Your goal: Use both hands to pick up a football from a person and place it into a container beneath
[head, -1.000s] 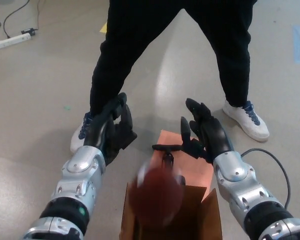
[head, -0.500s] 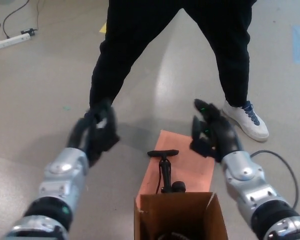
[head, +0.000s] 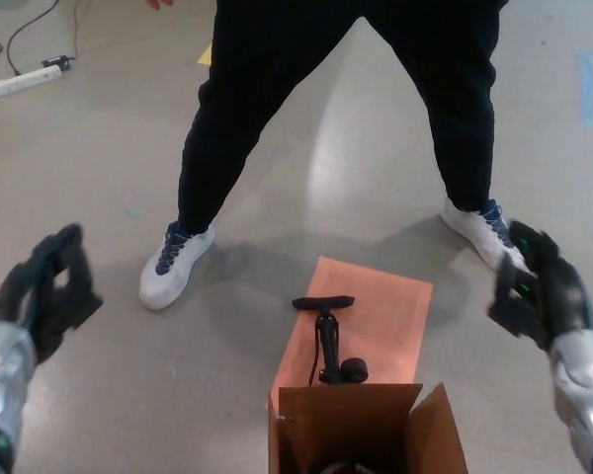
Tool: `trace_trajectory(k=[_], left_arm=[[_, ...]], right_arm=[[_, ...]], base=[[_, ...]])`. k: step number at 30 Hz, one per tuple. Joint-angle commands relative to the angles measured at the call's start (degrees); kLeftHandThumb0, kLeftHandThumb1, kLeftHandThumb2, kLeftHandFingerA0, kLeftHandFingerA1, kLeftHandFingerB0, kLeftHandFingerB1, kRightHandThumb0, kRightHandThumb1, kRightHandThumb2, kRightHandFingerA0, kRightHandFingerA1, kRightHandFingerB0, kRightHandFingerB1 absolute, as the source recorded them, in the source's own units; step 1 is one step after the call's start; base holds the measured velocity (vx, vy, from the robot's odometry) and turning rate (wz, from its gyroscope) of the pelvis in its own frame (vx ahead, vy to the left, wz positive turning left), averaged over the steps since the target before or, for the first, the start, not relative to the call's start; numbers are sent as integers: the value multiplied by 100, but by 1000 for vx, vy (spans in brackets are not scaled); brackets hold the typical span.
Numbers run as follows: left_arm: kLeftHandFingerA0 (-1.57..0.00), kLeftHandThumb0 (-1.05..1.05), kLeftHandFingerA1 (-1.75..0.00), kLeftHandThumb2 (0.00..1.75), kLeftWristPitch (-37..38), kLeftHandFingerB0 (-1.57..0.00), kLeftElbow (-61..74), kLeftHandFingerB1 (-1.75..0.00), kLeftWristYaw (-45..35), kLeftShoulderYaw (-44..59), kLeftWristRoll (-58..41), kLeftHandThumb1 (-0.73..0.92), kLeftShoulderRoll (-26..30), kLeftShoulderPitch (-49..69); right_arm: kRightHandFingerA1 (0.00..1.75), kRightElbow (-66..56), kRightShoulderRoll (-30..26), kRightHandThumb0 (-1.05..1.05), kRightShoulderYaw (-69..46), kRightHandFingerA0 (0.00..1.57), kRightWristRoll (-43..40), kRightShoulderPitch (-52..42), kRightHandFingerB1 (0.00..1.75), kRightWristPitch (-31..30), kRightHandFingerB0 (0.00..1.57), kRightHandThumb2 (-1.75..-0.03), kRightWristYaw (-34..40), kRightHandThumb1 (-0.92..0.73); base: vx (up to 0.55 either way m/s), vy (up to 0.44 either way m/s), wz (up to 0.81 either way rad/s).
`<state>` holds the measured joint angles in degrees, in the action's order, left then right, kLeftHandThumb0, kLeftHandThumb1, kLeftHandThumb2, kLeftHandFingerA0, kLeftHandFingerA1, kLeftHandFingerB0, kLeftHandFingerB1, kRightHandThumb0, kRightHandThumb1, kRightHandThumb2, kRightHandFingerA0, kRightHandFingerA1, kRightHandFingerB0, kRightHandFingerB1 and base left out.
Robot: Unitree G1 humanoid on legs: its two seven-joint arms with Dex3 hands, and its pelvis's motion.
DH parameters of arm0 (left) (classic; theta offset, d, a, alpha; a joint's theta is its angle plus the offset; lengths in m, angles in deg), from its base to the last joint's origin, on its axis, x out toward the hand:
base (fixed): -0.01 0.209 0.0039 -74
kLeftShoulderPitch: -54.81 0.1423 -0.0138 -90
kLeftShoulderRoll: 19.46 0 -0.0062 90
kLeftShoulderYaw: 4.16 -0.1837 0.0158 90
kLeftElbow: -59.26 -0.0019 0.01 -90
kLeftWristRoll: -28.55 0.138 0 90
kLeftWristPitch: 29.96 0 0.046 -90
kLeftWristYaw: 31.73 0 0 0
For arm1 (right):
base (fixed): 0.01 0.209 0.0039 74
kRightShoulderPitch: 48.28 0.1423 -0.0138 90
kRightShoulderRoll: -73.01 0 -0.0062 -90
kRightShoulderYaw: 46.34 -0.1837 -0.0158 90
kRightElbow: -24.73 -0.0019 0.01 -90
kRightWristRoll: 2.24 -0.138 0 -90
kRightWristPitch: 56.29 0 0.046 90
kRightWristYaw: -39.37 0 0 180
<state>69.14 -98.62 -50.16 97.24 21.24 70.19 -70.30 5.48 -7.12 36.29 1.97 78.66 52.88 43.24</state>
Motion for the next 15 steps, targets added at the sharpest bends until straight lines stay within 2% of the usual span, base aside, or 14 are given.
trace_trajectory(k=[1, 5, 6, 7, 8, 9, 11, 13, 15], left_arm=[[0, -91, -12, 115, 517, 0, 96, -6, -370, 137, -90, 84, 139, 459], [-1, -91, -19, 116, 1150, 0, 160, -8, -451, 122, 21, 83, 200, 956], [0, -88, -20, 116, 1253, 0, 155, -11, -426, 135, 29, 80, 227, 1014], [0, -84, -19, 116, 1289, 0, 132, -14, -421, 174, 9, 78, 282, 1051], [0, -84, -19, 116, 1296, 0, 106, -14, -430, 216, -20, 78, 335, 1080], [0, -87, -19, 115, 1322, 0, 60, -13, -314, 225, 9, 80, 372, 1030], [0, -81, -19, 115, 1322, 0, 1, -16, -246, 239, 41, 79, 450, 990], [0, -90, -13, 117, 1387, 0, -29, -8, -281, 245, 58, 85, 544, 1023], [0, -88, -15, 116, 1313, 0, -75, -10, -319, 291, 12, 82, 612, 914]], right_arm=[[44, 96, -200, -73, -365, 5, -372, -362, 29, 120, 3, -114, -143, -78], [43, 155, -324, -72, -274, 5, -147, -582, 28, 39, 2, -114, -180, -78], [30, 167, -364, -76, -239, 12, -103, -558, 22, -1, 8, -76, -162, -92], [29, 184, -383, -77, -215, 12, -80, -545, 22, -43, 8, -75, -165, -92], [29, 199, -392, -77, -195, 12, -66, -546, 22, -76, 8, -75, -176, -92], [44, 224, -418, -72, -206, 5, -81, -487, 30, -113, 3, -112, -186, -77], [44, 271, -438, -73, -203, 6, -92, -438, 29, -145, 2, -112, -199, -77], [43, 303, -446, -73, -180, 6, -86, -472, 30, -201, 2, -112, -202, -77], [44, 331, -461, -74, -157, 6, -70, -440, 29, -272, 1, -113, -166, -77]], base=[[0, 0, 0], [0, 0, 0], [0, 0, 0], [0, 0, 0], [0, 0, 0], [0, 0, 0], [0, 0, 0], [0, 0, 0], [0, 0, 0]])
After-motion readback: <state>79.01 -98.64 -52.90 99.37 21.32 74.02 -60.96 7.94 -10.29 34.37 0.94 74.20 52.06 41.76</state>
